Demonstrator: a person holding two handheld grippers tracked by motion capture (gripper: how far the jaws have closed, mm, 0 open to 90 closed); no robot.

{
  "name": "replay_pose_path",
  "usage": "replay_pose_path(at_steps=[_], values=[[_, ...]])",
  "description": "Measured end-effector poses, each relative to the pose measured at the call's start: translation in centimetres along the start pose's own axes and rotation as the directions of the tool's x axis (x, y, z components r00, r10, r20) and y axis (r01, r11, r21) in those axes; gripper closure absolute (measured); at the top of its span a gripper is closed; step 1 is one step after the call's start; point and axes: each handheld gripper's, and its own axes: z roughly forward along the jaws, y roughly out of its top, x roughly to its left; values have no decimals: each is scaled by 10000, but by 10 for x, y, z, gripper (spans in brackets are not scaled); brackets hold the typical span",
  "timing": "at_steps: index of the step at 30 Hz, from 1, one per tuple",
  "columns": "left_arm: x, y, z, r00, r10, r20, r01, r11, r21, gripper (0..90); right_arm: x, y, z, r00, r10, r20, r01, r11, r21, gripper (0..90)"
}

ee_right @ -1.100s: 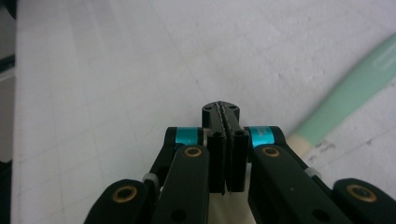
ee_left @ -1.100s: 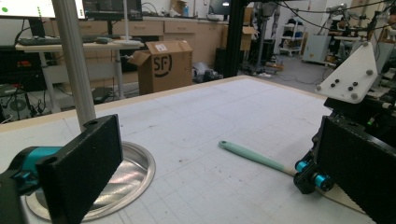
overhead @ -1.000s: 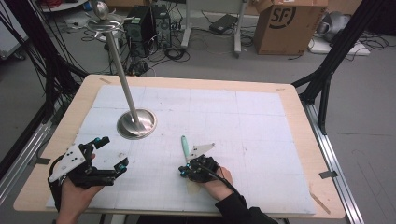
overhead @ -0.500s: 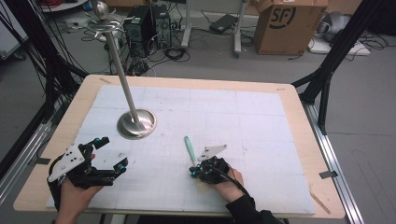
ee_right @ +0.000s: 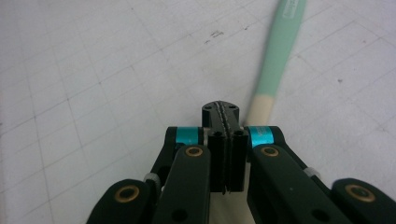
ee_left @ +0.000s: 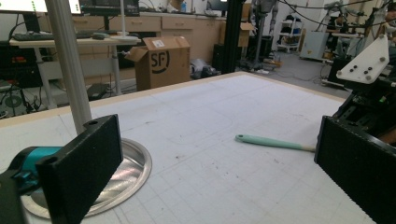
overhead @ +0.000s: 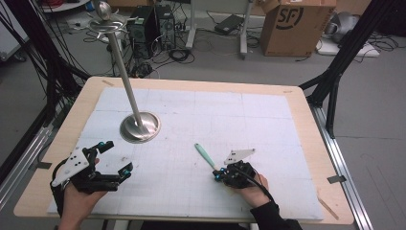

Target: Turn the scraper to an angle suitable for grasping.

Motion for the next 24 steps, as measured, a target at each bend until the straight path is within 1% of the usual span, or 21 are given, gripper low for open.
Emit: replay_pose_path(at_steps=[1,2,3,5,6,7,10,11,13,14,15,16,17,20,21,24], values=[[0,0,1,10000,31,3,-31,10000,7,17,-1,3,-1,9997,-142,203,145,9998,-138,900],[0,0,1,10000,31,3,-31,10000,7,17,-2,6,-2,9998,-72,194,78,9995,-319,900],[0,0,1,10000,15,20,-15,10000,27,17,-2,6,-2,9998,-72,194,78,9995,-319,900],[-1,0,2,10000,15,32,-15,10000,16,17,-6,12,-4,9991,71,428,-47,9984,-562,900],[-1,0,3,10000,28,41,-28,10000,40,17,-12,19,-1,9984,89,557,-55,9981,-615,900],[-1,0,3,10000,17,45,-17,10000,11,17,-12,19,-1,9984,89,557,-55,9981,-615,900],[-1,0,5,10000,33,93,-33,10000,48,17,-19,28,8,9974,5,719,38,9982,-594,900],[-1,-1,6,9999,21,111,-22,10000,39,17,-21,30,12,9972,-97,739,140,9982,-575,900],[0,-1,6,9999,4,117,-5,10000,43,17,-24,34,19,9953,-296,918,329,9988,-349,900],[0,-1,6,9999,-1,108,0,10000,44,17,-26,34,22,9950,-245,971,267,9994,-220,900],[0,-1,7,9999,4,102,-4,10000,34,17,-28,34,24,9944,-199,1039,226,9994,-248,900],[1,-1,7,9999,8,100,-9,10000,47,17,-33,32,26,9942,-108,1071,124,9998,-138,900],[1,-1,7,9999,5,121,-6,10000,46,17,-34,32,27,9951,-33,983,54,9998,-210,900],[1,-1,7,9999,-20,104,19,10000,68,17,-35,32,28,9961,80,878,-58,9996,-262,900],[1,-1,7,9999,23,110,-24,9999,106,17,-36,33,29,9963,52,858,-25,9995,-321,900],[0,-2,9,9999,28,154,-30,9999,109,17,-36,35,31,9968,45,801,-24,9996,-271,900]])
